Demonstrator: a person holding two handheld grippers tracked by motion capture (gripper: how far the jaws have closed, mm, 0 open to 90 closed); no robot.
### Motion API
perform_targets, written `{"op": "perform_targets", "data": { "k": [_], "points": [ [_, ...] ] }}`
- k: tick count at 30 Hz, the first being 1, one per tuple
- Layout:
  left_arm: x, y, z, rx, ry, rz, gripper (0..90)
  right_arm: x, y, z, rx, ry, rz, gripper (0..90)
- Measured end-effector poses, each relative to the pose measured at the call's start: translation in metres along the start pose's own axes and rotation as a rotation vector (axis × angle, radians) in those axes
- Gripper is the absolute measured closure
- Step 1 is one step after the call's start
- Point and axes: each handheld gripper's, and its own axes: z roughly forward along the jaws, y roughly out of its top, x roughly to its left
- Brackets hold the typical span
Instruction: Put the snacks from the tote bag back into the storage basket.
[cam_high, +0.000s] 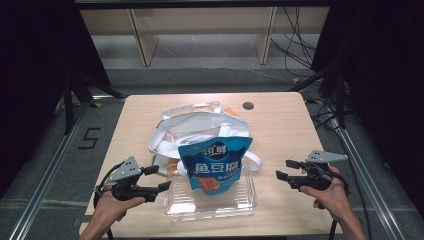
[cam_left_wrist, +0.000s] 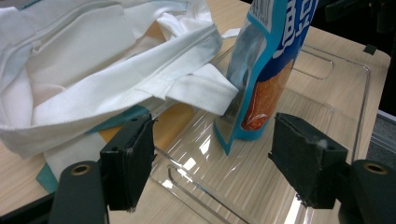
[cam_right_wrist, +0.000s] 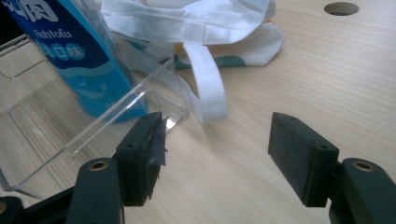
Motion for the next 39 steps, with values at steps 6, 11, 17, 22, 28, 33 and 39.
{"op": "perform_targets", "data": {
  "k": [6,11,17,22,28,33,39],
  "points": [
    [0.001,-0.011,-0.006,0.0,0.022,-0.019,28.5,0.004,-0.006,0.002,-0.02,-0.013,-0.052,36.5],
    [0.003,-0.018,-0.01,-0.004,0.029,-0.025,28.4,0.012,-0.009,0.001,-0.001,-0.014,-0.033,36.2],
    [0.001,-0.028,-0.011,0.009,0.056,-0.036,28.2,0.017,-0.017,0.001,-0.008,-0.019,-0.067,32.7],
    [0.0,-0.036,-0.013,-0.004,0.061,-0.032,28.0,0.024,-0.024,-0.002,-0.004,-0.021,-0.052,31.6],
    [-0.002,-0.045,-0.015,0.002,0.067,-0.052,27.0,0.031,-0.035,-0.005,-0.01,-0.04,-0.066,31.6],
    [-0.005,-0.053,-0.015,0.01,0.086,-0.021,26.2,0.041,-0.047,-0.008,0.005,-0.06,-0.064,31.0],
    [-0.009,-0.065,-0.017,0.029,0.099,-0.023,25.3,0.048,-0.063,-0.012,0.023,-0.044,-0.069,30.6]
  ]
}}
